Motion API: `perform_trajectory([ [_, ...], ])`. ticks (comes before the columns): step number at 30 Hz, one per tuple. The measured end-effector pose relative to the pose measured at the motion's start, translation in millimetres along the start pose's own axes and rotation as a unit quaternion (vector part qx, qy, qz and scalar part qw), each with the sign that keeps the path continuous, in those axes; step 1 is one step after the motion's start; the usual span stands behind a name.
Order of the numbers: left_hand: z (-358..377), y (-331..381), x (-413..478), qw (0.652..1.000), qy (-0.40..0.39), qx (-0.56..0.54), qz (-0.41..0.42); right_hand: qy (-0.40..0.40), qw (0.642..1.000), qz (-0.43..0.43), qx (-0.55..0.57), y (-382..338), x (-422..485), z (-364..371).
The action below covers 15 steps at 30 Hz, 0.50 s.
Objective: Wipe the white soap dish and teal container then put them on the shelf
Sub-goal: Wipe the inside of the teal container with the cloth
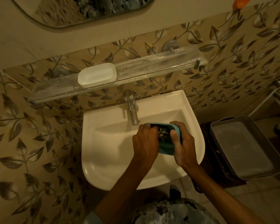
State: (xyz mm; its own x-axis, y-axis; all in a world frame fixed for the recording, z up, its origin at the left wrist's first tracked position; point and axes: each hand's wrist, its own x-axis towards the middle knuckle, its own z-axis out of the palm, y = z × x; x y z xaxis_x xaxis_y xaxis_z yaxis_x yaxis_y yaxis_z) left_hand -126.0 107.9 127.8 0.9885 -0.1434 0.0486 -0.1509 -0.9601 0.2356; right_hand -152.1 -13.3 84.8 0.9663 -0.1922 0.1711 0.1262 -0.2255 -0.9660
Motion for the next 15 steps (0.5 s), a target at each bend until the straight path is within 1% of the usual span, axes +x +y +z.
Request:
perform_trajectory([
  [2,2,5,-6,1.0,-0.003,-0.023,-0.008,0.019,1.0,-0.013,0.016,2,0,0],
  [4,4,8,-8,0.998,-0.007,-0.06,-0.035,0.02,0.999,-0.026,0.018,4,2,-3],
  [9,3,10,-4,0.984,-0.066,-0.144,-0.077,0.025,0.999,-0.039,0.014,8,1,-5],
  [12,1,17,-4,0.963,-0.081,-0.235,-0.1,0.032,0.999,-0.035,0.017,6,0,2],
  [15,2,29,-4,0.938,-0.092,-0.318,-0.103,0.053,0.998,0.001,0.038,8,-2,10],
])
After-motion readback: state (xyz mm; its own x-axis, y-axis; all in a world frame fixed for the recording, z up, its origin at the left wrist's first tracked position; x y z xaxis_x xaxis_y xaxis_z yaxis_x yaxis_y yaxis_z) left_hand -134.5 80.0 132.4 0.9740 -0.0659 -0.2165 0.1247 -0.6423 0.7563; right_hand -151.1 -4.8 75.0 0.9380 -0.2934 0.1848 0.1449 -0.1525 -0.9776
